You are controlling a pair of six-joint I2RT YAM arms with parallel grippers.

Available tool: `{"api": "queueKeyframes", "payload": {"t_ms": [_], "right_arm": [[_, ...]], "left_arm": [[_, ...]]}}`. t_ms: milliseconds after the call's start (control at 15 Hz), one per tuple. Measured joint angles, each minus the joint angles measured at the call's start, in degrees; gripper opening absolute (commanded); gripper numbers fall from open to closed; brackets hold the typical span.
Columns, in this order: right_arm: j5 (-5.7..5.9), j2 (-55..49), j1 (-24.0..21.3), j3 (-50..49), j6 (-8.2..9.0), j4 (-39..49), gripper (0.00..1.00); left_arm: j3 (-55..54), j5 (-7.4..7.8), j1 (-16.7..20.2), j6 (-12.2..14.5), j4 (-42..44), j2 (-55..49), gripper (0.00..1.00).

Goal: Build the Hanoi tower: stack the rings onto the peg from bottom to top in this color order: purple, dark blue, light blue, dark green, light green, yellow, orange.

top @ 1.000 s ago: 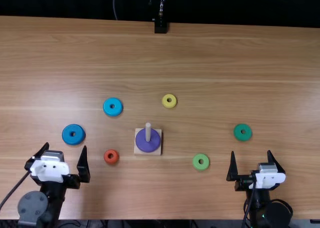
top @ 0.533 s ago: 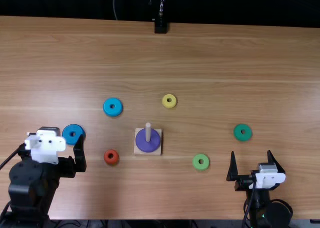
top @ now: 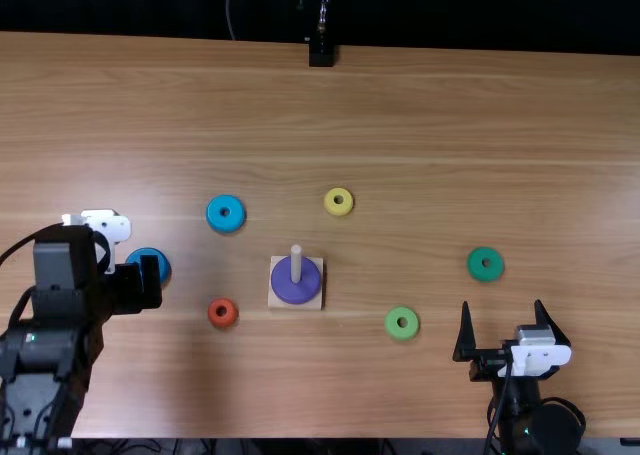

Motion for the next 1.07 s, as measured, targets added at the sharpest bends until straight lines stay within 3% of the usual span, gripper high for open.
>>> {"api": "queueKeyframes", "payload": {"t_ms": [667,1067], "right_arm": [[0.04,0.00,0.00,0.02,0.00,0.02,1.00],[0.11,0.00,0.00,0.02,0.02,0.00,1.00]], "left_arm": [[7.93,0.24,0.00,0.85,0.11,21.20,1.00],[8.13,0.22,-0.66,0.90,0.04,25.57,1.00]]}}
